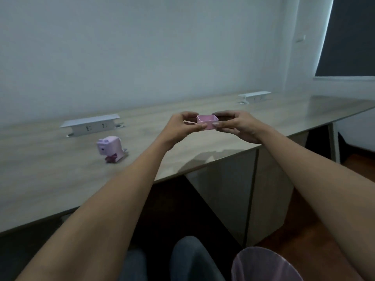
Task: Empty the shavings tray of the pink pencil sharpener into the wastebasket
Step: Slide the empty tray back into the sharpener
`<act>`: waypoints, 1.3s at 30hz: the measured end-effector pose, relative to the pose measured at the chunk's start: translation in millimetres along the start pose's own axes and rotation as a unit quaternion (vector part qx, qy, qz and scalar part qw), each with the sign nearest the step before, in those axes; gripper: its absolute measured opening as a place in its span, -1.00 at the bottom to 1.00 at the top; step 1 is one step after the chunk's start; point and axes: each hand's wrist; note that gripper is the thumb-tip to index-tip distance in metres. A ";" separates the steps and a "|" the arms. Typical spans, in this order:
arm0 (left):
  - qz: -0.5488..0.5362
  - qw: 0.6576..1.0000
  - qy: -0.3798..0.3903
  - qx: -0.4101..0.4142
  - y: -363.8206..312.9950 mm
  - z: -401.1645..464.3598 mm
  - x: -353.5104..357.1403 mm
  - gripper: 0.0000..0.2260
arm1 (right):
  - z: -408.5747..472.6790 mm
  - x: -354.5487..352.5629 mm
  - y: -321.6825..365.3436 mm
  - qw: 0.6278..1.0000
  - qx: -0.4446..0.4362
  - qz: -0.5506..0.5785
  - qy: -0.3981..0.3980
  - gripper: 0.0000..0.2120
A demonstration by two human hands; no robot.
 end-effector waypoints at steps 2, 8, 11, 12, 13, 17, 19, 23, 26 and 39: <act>0.019 1.000 -0.019 0.001 -2.4 -0.4 -29.1 -0.51 | 15.2 27.6 5.3 1.000 -0.012 -0.005 0.016 -0.55; 0.042 0.994 -0.103 -0.009 -2.0 -12.0 -109.7 -0.57 | 54.9 110.5 18.1 0.997 -0.030 0.011 0.076 -0.58; 0.057 0.988 -0.141 -0.017 6.9 -21.3 -145.3 -0.54 | 70.6 150.3 16.4 0.994 -0.033 0.013 0.104 -0.54; 0.062 0.986 -0.154 -0.022 10.3 -25.4 -157.2 -0.52 | 75.6 164.0 14.4 0.993 -0.032 0.014 0.112 -0.55; 0.064 0.983 -0.167 -0.030 14.0 -29.9 -168.9 -0.52 | 79.8 177.4 12.0 0.992 -0.031 0.013 0.118 -0.55; 0.065 0.972 -0.219 -0.053 29.7 -51.7 -213.3 -0.52 | 96.7 221.3 -3.2 0.991 -0.039 -0.011 0.127 -0.57; 0.054 0.964 -0.252 -0.066 39.5 -64.0 -234.5 -0.54 | 105.9 237.7 -14.1 0.991 -0.049 -0.029 0.121 -0.58; 0.045 0.950 -0.297 -0.087 59.9 -89.5 -264.9 -0.67 | 118.1 258.6 -36.4 0.988 -0.060 -0.079 0.118 -0.54; 0.049 0.941 -0.316 -0.111 81.1 -108.5 -281.0 -0.67 | 124.7 268.1 -53.4 0.983 -0.046 -0.107 0.144 -0.44; 0.062 0.944 -0.250 -0.207 125.3 -138.4 -284.1 -0.52 | 144.1 285.0 -81.2 0.968 -0.026 -0.110 0.226 -0.39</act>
Point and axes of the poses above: each hand's wrist, its own z-axis towards the middle knuckle, its own x-axis out of the palm, y = z × x, and after that the axes turned 5 degrees about -y, right-handed
